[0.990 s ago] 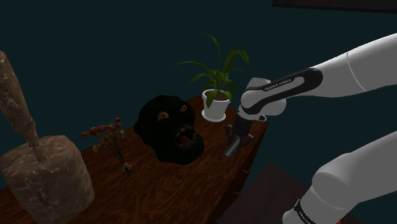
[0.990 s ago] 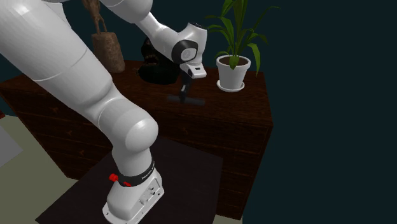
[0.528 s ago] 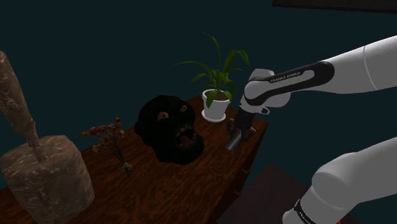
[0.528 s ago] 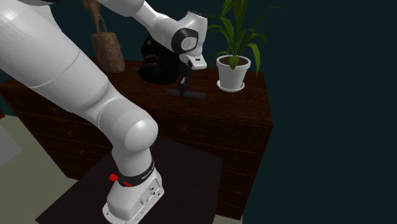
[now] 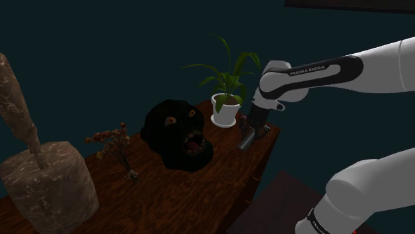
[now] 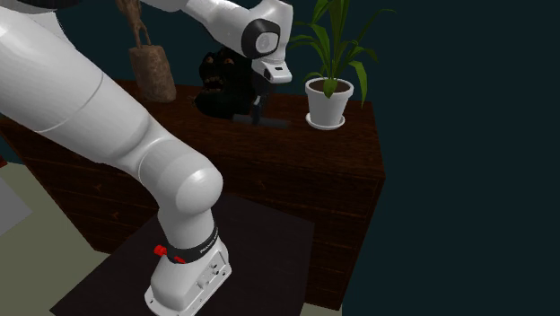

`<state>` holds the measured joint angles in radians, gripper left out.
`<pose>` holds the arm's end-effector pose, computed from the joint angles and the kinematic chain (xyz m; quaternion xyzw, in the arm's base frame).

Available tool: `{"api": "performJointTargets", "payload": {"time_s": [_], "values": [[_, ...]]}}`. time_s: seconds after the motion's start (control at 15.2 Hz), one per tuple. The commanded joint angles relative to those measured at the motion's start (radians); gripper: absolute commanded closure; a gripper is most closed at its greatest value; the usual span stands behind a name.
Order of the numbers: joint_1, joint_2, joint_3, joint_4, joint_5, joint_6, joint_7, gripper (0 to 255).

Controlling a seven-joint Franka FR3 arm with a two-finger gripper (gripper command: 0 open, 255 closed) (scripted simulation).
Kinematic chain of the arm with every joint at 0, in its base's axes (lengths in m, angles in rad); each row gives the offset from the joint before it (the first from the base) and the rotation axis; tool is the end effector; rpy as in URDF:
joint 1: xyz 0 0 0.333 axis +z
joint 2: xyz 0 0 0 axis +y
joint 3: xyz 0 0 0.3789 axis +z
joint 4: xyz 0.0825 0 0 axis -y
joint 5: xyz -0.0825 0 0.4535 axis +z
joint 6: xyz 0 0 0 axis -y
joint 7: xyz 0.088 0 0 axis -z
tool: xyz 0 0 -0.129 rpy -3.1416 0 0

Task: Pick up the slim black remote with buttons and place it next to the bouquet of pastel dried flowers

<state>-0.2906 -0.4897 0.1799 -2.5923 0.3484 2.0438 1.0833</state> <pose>0.4111 -0.0218 0.4120 -0.7642 0.6349 0.0759 0.0847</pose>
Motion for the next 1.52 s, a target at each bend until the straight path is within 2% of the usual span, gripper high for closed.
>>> {"api": "performJointTargets", "payload": {"time_s": [0.0, 1.12, 1.45], "values": [[-0.002, -0.013, -0.004, 0.018, -0.006, -0.031, 0.006, 255], [-0.011, -0.068, -0.028, 0.204, -0.039, -0.268, 0.056, 255], [0.04, -0.055, 0.072, 0.219, 0.019, -0.235, 0.175, 255]]}}
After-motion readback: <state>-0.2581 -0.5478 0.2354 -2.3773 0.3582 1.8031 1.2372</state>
